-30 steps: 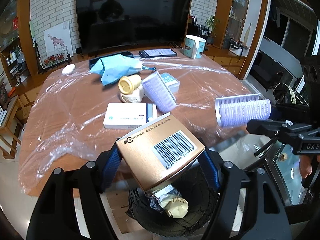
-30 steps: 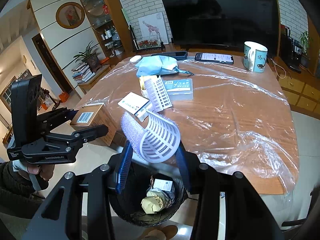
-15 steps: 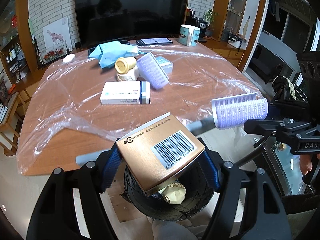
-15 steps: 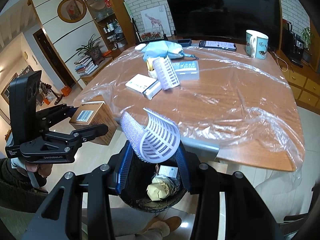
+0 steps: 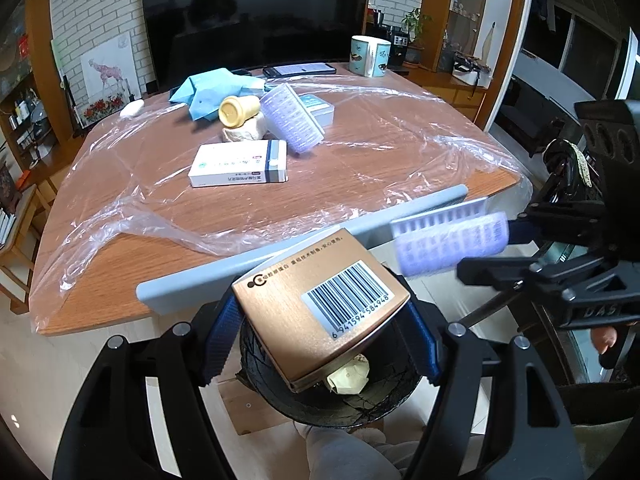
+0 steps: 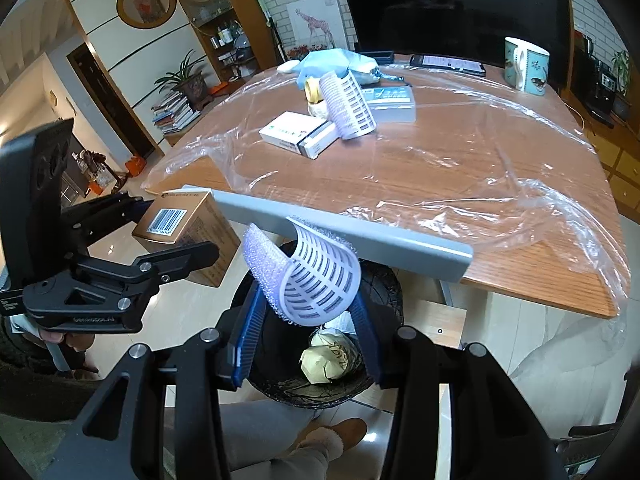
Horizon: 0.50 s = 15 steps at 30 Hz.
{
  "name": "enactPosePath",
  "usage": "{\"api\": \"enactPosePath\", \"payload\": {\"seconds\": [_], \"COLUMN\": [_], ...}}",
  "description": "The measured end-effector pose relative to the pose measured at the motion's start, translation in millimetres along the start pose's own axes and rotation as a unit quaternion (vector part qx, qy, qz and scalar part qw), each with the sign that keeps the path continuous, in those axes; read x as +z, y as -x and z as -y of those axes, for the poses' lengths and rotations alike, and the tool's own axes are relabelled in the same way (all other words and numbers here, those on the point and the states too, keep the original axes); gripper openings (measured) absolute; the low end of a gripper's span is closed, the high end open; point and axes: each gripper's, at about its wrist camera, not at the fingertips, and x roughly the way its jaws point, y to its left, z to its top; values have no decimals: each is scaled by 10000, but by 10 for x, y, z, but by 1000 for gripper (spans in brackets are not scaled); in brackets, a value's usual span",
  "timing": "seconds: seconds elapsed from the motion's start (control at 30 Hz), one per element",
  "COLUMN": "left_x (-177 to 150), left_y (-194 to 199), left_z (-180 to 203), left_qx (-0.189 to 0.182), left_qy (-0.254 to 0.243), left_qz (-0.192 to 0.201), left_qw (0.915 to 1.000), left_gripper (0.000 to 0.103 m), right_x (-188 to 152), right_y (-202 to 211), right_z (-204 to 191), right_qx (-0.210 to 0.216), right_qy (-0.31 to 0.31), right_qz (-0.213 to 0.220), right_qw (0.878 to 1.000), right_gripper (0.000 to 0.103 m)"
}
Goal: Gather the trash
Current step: 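Carry the box with the left tool while the right tool carries the roller over the bin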
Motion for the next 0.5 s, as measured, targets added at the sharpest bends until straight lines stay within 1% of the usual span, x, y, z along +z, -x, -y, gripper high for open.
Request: {"api": "enactPosePath", "payload": {"seconds": [0.2,0.5], "left_x": [-33,-160], "left_y": [2,-41], "left_z": [25,77], "left_qx": [-6,-66], "left_qy": [-55,-175], "left_qz": [-48,-229], "left_qw": [10000,9996], "left_gripper": [73,73], "right_x": [-15,-179], "right_y": [-4,-112], "right_z": [14,64], "right_qx": [1,-27], "right_qy": [-35,-131], "right_qz": [-19,-289], "right_qw": [10000,9995], "right_gripper": [43,43]}}
